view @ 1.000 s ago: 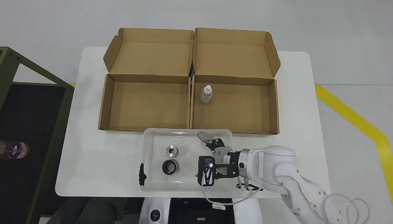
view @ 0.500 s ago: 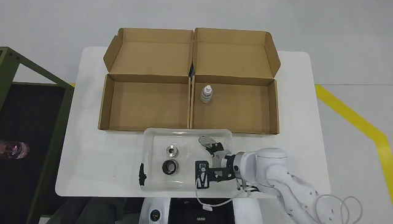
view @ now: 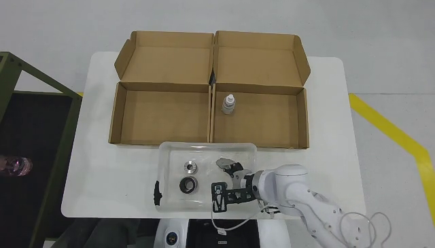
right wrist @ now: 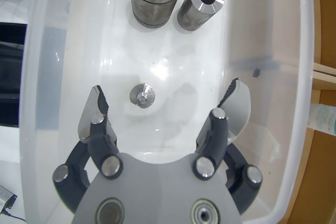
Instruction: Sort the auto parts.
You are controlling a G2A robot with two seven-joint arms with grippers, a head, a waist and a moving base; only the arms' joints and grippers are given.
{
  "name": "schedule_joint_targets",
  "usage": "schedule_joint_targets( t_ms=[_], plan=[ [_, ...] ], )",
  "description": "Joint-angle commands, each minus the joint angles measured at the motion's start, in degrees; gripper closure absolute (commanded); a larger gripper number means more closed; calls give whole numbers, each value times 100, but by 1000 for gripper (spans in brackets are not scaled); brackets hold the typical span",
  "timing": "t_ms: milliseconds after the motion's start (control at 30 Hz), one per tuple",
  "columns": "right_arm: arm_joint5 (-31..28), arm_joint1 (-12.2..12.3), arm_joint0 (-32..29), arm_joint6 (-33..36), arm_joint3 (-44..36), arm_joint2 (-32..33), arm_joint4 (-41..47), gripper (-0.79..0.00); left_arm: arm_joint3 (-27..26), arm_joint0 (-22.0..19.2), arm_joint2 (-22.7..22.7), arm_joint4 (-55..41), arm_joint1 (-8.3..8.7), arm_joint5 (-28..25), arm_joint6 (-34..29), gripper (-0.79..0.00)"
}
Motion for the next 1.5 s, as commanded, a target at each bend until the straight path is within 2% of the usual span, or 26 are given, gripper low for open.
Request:
schedule_joint_targets(
  t_ms=[0,167,233,400,500,633,667,933,1467],
  plan=[
    [-8,-11,53,40,44,-52,14,-662,0,0,0,0,0,0,0,-785],
    [-30,-35,162,173,141,-163,65,-526,0,0,0,0,0,0,0,-785],
    [-48,-41,196,227,180,-197,86,-391,0,0,0,0,0,0,0,-785],
    [-90,-50,249,334,250,-271,149,-314,0,0,0,0,0,0,0,-785],
    [-114,-53,280,394,268,-305,179,-237,0,0,0,0,0,0,0,-785],
    [-159,-53,319,380,240,-307,302,-15,0,0,0,0,0,0,0,-785],
    [-172,-53,327,346,226,-304,350,0,0,0,0,0,0,0,0,-785],
    [-199,-36,408,-14,62,-209,524,0,0,0,0,0,0,0,0,-785],
    [-442,91,438,-1272,-308,367,679,0,0,0,0,0,0,0,0,-785]
  ],
)
